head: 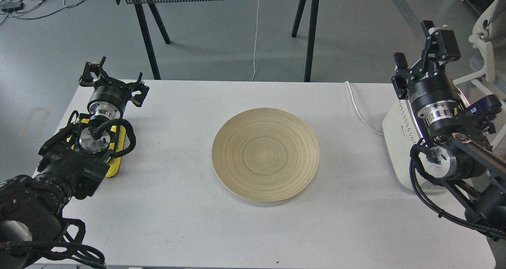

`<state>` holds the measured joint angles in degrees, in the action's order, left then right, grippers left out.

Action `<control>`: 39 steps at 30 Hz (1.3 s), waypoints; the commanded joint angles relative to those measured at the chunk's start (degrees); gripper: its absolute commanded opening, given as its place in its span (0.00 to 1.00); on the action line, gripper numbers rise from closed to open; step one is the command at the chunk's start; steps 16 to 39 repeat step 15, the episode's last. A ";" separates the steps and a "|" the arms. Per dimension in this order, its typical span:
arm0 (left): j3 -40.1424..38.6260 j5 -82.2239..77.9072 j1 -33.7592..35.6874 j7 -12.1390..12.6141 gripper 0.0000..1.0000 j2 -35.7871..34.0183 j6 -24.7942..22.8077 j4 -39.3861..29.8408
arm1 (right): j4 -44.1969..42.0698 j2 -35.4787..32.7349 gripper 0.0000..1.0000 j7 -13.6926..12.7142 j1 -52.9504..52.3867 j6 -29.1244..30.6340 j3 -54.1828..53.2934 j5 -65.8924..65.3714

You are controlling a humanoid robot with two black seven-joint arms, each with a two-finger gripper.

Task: Put bread in toaster with right arm
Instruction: 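Open the right gripper and raise it away from the toaster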

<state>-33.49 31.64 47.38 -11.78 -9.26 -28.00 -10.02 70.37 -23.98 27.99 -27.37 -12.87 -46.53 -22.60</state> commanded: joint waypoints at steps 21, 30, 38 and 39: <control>0.00 0.00 0.00 0.00 1.00 0.03 0.00 0.00 | -11.48 11.50 0.98 0.01 0.56 6.10 -2.33 0.28; 0.00 0.00 0.00 0.00 1.00 0.03 0.00 0.00 | -11.48 11.50 0.98 0.01 0.56 6.10 -2.33 0.28; 0.00 0.00 0.00 0.00 1.00 0.03 0.00 0.00 | -11.48 11.50 0.98 0.01 0.56 6.10 -2.33 0.28; 0.00 0.00 0.00 0.00 1.00 0.03 0.00 0.00 | -11.48 11.50 0.98 0.01 0.56 6.10 -2.33 0.28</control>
